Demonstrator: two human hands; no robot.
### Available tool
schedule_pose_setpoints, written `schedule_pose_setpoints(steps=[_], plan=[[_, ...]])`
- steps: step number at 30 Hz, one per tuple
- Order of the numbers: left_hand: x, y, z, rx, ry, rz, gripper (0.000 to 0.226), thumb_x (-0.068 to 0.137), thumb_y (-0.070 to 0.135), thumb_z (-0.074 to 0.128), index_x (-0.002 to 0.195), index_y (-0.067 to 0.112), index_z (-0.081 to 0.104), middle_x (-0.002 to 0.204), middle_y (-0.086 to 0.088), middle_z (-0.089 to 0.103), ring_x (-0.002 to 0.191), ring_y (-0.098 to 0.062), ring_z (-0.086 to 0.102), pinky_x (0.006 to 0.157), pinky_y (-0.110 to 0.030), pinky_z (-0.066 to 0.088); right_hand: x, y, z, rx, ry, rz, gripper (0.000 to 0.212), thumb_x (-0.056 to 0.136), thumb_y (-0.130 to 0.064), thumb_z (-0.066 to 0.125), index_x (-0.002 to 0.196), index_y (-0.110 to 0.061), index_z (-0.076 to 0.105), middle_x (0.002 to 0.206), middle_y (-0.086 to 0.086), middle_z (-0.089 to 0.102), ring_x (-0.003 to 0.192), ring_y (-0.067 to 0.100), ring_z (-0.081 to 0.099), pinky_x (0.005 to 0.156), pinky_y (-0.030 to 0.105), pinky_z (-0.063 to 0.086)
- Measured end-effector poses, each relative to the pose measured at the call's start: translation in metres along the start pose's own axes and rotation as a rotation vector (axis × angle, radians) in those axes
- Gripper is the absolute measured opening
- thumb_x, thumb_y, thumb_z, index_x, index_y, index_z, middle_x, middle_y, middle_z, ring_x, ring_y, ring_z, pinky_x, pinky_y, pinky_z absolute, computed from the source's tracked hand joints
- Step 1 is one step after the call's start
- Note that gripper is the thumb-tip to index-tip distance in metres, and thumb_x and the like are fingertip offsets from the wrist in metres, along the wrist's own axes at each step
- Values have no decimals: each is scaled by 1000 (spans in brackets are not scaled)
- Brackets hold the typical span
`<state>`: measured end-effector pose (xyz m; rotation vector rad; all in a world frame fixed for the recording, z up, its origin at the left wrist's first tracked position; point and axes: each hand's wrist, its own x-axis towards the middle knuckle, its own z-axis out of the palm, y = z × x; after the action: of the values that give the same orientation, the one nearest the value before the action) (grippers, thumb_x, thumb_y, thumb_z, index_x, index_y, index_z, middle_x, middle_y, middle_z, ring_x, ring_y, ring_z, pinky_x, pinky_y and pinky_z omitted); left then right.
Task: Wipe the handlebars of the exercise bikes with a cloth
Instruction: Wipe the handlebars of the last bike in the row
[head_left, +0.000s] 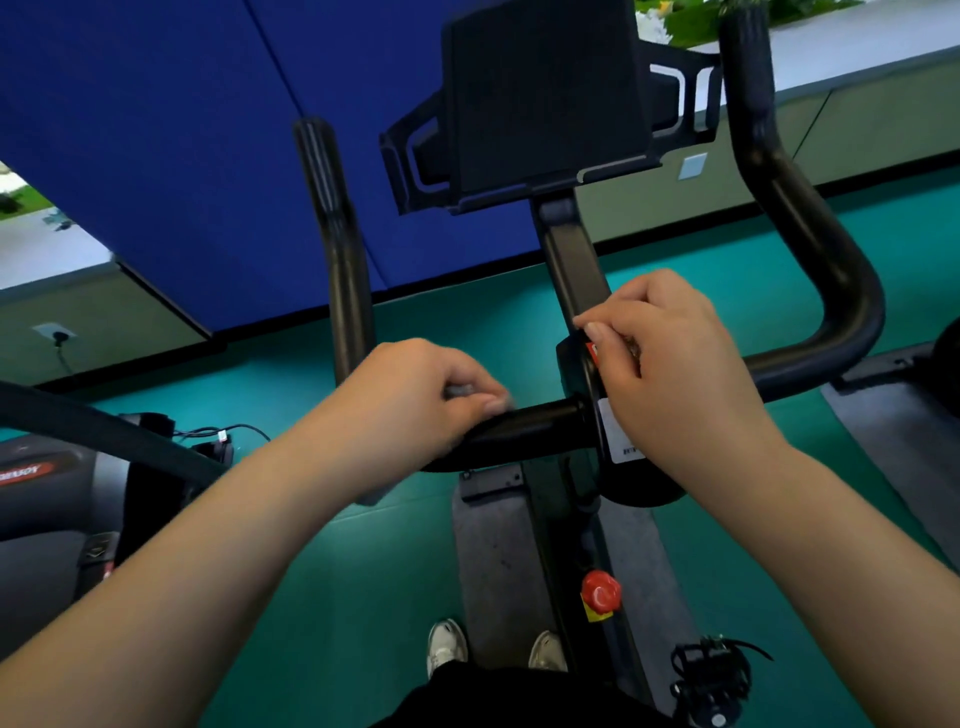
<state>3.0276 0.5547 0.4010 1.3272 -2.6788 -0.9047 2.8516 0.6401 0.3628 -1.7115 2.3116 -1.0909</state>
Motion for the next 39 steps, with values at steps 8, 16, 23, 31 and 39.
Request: schedule_pose_setpoints(steps=[8,16,23,31,39], plan=[[19,19,9,95,-38,73,13,88,38,62,96,35,72,96,13,70,93,-4,59,78,-17,42,6,-12,7,-120,-30,34,22,94,-26,51,94,-18,72,96,-3,54,99,22,41,81,40,44],[0,-11,-12,107,-49,104,11,87,33,66,94,35,74,89,21,71,87,10,59,77,-6,44,1,-15,10,-106,27,22,21,93,-25,52,92,-16,71,91,-2,54,95,24,44,78,44,46],[0,-24,-19,289,-48,370,15,90,26,62,97,29,75,94,12,72,95,-12,59,89,-27,42,5,-20,12,-140,20,61,24,91,-29,49,91,-18,71,90,-3,52,91,20,38,76,39,43],[9,-68,-53,441,-17,583,30,84,42,51,88,26,76,84,16,68,77,-14,56,75,-18,39,8,-25,18,-201,30,56,14,87,-27,59,88,-22,71,89,-2,52,87,18,35,70,37,41],[24,-84,-62,433,83,651,30,86,39,52,92,23,76,89,10,67,80,-19,53,77,-28,41,22,-31,24,-209,22,124,12,86,-31,60,91,-27,70,91,-3,52,94,20,38,73,36,41]])
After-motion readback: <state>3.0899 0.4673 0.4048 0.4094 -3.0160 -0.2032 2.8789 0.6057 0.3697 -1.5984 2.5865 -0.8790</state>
